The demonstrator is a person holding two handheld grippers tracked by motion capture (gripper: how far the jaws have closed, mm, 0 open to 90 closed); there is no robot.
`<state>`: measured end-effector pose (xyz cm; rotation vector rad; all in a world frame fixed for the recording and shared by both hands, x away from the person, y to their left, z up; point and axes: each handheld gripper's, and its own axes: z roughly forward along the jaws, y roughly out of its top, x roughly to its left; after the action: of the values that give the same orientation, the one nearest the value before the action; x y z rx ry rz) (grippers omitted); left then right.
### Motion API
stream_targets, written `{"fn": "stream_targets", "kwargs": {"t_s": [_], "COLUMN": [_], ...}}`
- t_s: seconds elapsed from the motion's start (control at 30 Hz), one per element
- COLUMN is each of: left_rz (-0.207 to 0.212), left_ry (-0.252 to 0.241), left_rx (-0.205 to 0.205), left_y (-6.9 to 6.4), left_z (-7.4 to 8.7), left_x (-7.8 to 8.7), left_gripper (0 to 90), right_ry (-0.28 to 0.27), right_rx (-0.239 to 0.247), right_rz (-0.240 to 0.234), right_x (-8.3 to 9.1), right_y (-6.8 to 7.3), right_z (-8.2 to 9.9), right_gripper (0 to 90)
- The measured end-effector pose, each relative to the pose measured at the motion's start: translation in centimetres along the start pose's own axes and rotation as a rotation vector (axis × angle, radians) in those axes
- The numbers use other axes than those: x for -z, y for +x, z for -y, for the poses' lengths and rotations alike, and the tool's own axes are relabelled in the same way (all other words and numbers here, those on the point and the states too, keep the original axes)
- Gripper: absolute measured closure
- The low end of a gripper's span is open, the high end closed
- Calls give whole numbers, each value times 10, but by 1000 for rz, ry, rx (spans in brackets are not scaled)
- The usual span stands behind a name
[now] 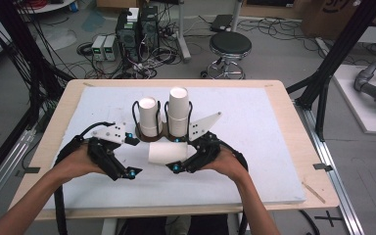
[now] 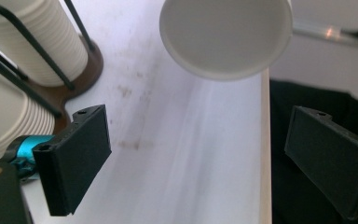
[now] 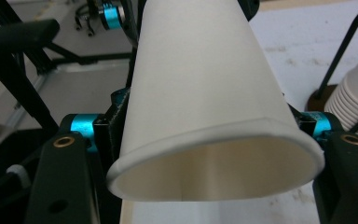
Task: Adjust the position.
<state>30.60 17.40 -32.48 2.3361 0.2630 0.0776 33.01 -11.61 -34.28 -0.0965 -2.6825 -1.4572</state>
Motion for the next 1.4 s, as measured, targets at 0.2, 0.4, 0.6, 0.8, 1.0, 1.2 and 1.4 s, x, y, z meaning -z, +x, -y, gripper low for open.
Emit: {"fn": "stream_targets", "kwargs": {"t_s": [0.2,0.4,0.6,0.8,1.0,1.2,1.4], "left_rz": [3,23,62,93,112,117,132], "left_ry": [148,256,312,390,446,468,497], "left_rx": [-15,-6,19,10,-7,-10,-25], "left_y": [2,5,5,3,0,1,0], "left_z": [-9,-12,-14,-16,-21,-27,-32], "left_x": [-3,-6,-9,-17,-25,-31,-36], "left_gripper": [67,121,121,121,121,121,121], "right_ry": [121,221,313,400,479,530,589], "right_rx": [21,37,41,66,74,87,100], "right_rz": [30,47,44,41,35,29,23], "right_x": [2,0,-7,-14,-20,-26,-30], "right_y": [0,1,0,2,5,6,6], "right_z": [-9,-15,-18,-25,-33,-38,-40], "right_gripper": [342,342,342,342,342,342,342]}}
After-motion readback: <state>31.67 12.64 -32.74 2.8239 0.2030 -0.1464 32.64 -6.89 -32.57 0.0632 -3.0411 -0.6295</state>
